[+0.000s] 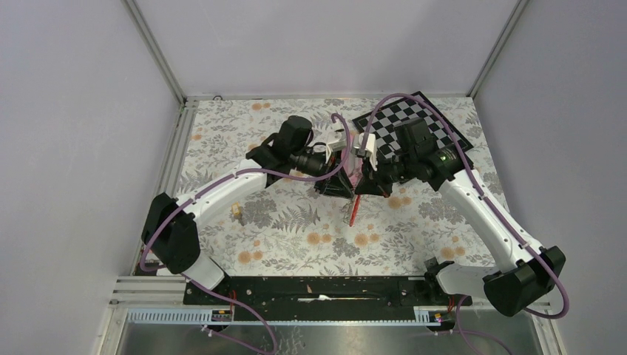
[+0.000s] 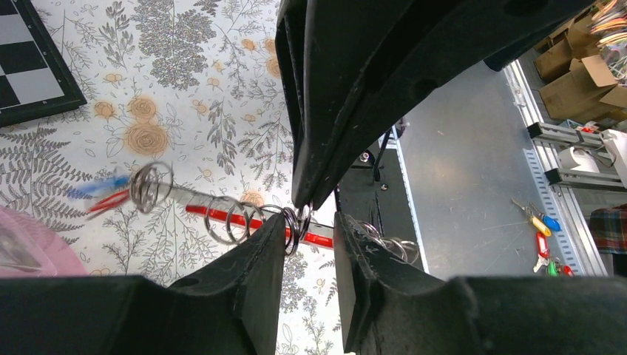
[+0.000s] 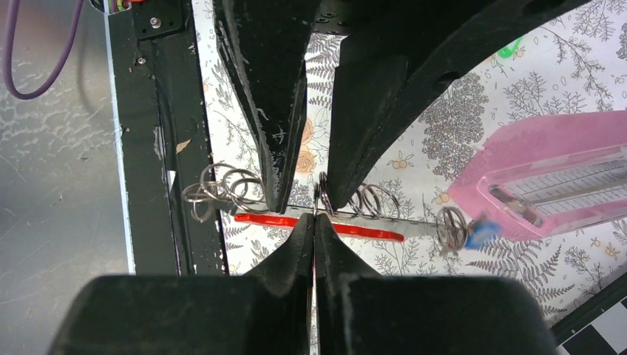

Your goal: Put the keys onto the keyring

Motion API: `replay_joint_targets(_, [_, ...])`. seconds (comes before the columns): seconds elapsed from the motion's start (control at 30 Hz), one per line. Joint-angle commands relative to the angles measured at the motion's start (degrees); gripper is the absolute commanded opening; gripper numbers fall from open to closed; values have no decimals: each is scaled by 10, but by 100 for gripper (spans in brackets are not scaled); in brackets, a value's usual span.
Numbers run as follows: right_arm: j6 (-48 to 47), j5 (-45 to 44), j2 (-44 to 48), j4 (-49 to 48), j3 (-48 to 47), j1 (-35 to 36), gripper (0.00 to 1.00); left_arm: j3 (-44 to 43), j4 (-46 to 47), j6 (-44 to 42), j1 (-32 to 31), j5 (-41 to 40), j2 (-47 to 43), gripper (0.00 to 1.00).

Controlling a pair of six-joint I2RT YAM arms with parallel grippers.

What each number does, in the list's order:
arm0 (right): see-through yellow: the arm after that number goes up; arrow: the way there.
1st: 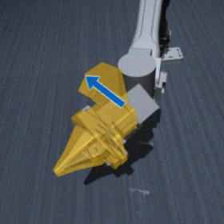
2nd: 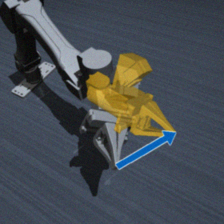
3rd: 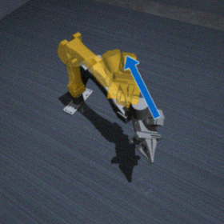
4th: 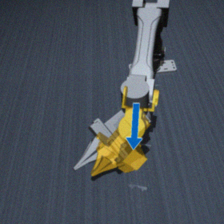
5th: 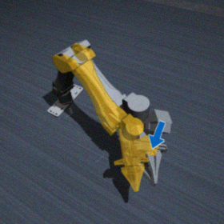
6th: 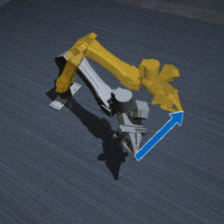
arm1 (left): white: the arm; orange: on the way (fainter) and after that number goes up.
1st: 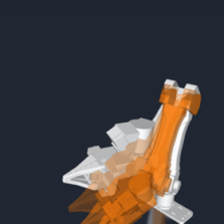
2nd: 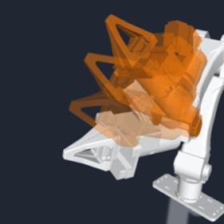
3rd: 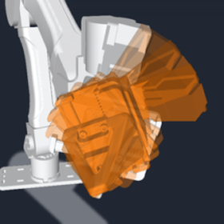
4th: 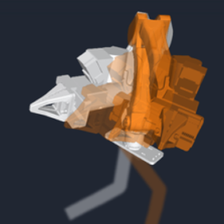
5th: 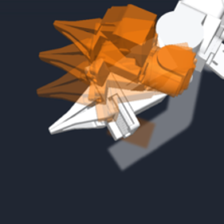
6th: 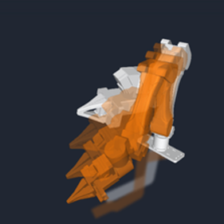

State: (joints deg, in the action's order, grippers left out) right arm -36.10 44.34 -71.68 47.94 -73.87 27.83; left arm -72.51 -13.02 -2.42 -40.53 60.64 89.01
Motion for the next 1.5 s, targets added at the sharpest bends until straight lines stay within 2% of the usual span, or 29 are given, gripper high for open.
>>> replay_joint_targets(0.0, [16,38,19,-31,6,-9,0,2,37,13,-7,10,5,33])
replay_joint_targets(0.37, [17,43,30,-40,37,-17,0,-4,38,14,-12,9,8,24])
replay_joint_targets(0.53, [17,44,29,-42,41,-19,0,-6,37,15,-12,12,9,16])
replay_joint_targets(0.73, [19,49,29,-45,45,-21,0,-7,42,18,-12,12,10,1])
replay_joint_targets(0.83, [20,50,32,-49,50,-22,0,-9,43,20,-12,8,9,0])
replay_joint_targets(0.93, [29,55,37,-57,59,-27,4,-8,54,23,-12,8,9,0])
replay_joint_targets(1.0, [38,64,43,-64,64,-35,11,-3,70,51,-10,14,7,0])
replay_joint_targets(1.13, [59,86,57,-79,73,-58,28,24,145,117,-5,42,3,0])
replay_joint_targets(1.23, [73,104,68,-85,75,-78,37,51,236,208,-1,59,0,0])
replay_joint_targets(1.47, [102,148,76,-105,87,-110,41,134,528,442,6,59,-1,0])
